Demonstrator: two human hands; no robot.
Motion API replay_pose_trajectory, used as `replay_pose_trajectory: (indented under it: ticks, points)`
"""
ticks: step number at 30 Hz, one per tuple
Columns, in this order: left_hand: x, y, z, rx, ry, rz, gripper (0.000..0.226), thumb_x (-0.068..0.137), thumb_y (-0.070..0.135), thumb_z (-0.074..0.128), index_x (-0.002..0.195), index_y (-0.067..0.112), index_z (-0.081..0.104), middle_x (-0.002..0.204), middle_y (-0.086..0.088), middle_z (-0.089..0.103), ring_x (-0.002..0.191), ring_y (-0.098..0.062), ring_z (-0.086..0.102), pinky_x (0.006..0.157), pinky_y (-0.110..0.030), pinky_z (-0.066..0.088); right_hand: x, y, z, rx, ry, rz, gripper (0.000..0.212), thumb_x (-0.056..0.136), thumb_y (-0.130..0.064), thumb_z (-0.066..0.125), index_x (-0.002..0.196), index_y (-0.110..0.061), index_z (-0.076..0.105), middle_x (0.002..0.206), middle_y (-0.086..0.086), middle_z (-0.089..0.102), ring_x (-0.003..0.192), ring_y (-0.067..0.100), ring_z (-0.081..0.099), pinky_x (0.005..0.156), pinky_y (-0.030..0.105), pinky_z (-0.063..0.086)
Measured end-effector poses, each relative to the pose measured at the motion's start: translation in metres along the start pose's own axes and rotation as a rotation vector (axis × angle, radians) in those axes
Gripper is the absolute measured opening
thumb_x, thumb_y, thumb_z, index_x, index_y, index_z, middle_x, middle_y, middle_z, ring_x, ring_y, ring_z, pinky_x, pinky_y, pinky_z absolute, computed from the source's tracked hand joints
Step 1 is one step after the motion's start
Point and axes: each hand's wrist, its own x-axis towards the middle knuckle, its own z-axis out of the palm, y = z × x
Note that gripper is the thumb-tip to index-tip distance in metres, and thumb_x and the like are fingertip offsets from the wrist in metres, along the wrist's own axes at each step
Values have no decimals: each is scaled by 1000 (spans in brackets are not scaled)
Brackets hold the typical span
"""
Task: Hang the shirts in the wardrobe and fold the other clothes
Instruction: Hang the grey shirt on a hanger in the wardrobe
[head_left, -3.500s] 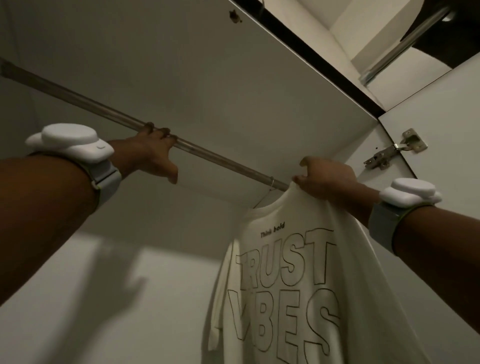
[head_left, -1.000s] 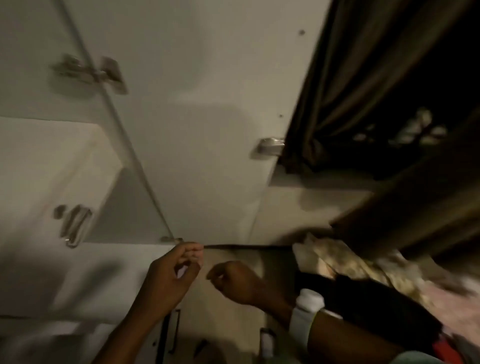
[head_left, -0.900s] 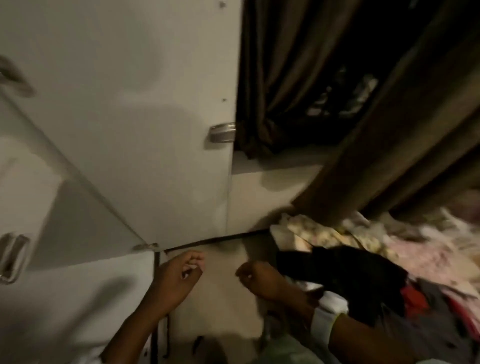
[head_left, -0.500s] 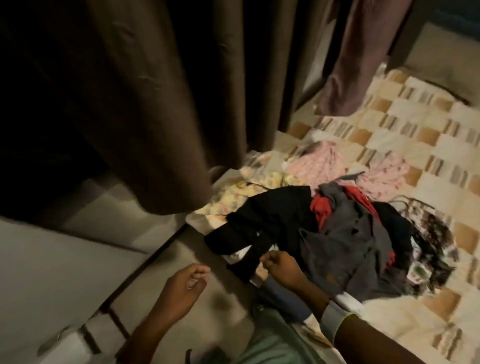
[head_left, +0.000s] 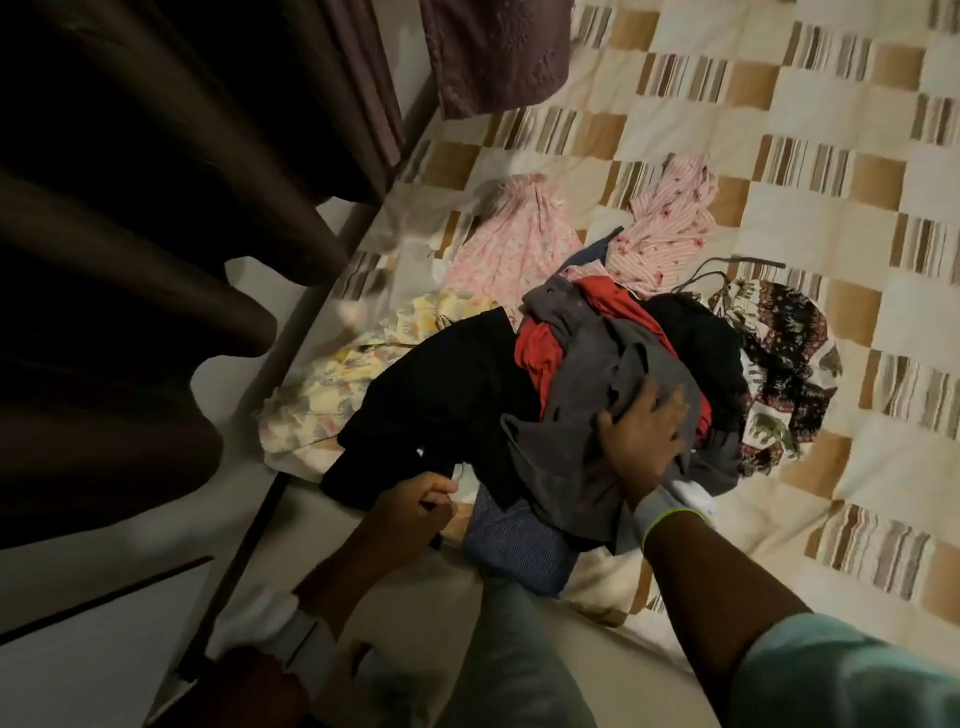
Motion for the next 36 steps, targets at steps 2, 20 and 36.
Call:
replay_pose_trajectory:
  ticks: [2,20,36]
  points:
    - [17,8,5,37,-54,-19,17,96,27,65,112,33,64,108,2,70,100,-15,67,84,-24,56,15,11,2,186,5,207,111,81,-46,81,163,-14,13,166,24,16,152,45,21,113,64,30]
    - [5,10,1,-187,-93,-58,70,86,43,76,145,19,49,142,-7,55,133,-22,53,104,-35,50,-79,-44,-91,1130,-260,-135,26,97,-19,70,99,7,71,91,16,76,88,19,72,77,27,59]
    - [-174,0,-115,-886,-257,177,93,74,92,46,141,28,60,137,-13,67,128,-40,61,114,-64,39,-341,-162,-272,1667,-696,-453,55,109,-26,37,81,-12,83,78,5,77,68,16,75,59,26,61]
